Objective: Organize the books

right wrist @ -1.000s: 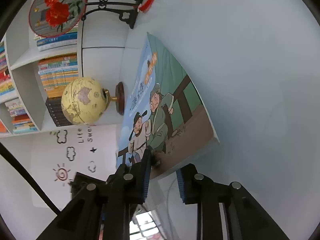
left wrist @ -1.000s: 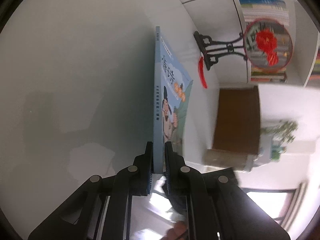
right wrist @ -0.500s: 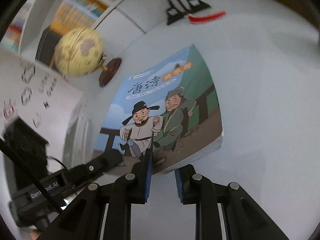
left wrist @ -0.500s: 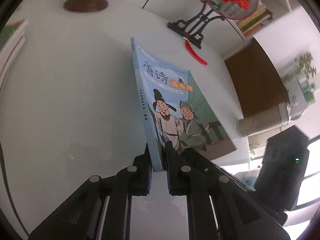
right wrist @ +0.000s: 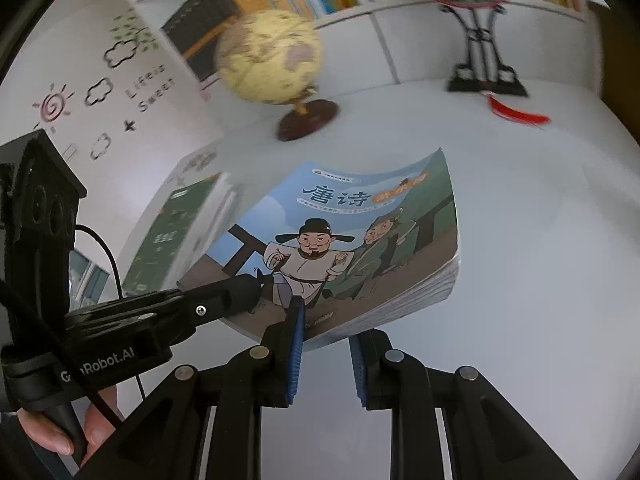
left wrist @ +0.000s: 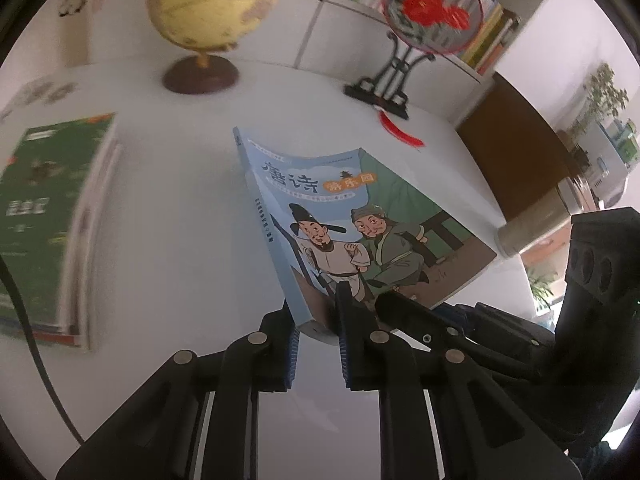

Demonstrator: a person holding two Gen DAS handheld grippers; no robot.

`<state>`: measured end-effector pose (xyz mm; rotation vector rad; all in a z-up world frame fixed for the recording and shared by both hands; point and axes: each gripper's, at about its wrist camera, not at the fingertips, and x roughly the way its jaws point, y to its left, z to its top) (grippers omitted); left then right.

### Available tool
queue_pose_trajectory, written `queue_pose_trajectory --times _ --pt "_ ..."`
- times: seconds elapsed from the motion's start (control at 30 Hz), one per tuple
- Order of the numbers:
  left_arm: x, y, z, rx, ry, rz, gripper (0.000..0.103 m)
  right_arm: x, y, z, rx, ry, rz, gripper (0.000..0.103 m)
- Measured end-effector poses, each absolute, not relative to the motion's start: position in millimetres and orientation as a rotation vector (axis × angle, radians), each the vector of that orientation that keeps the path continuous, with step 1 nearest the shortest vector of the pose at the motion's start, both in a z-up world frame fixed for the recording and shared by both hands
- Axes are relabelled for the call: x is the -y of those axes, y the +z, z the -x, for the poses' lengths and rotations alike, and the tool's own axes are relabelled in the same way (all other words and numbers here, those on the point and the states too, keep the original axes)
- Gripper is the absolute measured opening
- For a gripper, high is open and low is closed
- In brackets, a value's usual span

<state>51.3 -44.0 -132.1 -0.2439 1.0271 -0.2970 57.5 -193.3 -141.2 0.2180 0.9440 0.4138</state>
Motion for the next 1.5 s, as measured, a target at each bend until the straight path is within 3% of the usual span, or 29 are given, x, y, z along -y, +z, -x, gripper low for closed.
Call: queue_pose_trajectory --times 0.67,1.1,1.5 --pt "-113 -66 -22 -0.836 -0.124 0.273 0.015 28 -82 -57 -0.772 0.568 -0.09 0.021" --pt "-206 -100 -38 -0.869 -0.086 0.343 0.015 -88 -109 -80 -0.796 0.559 -0.047 0.022" --pt "-227 -132 -44 -0.933 -0.101 0.418 0.017 -105 -137 -91 -0.854 0.479 -0.093 0.022"
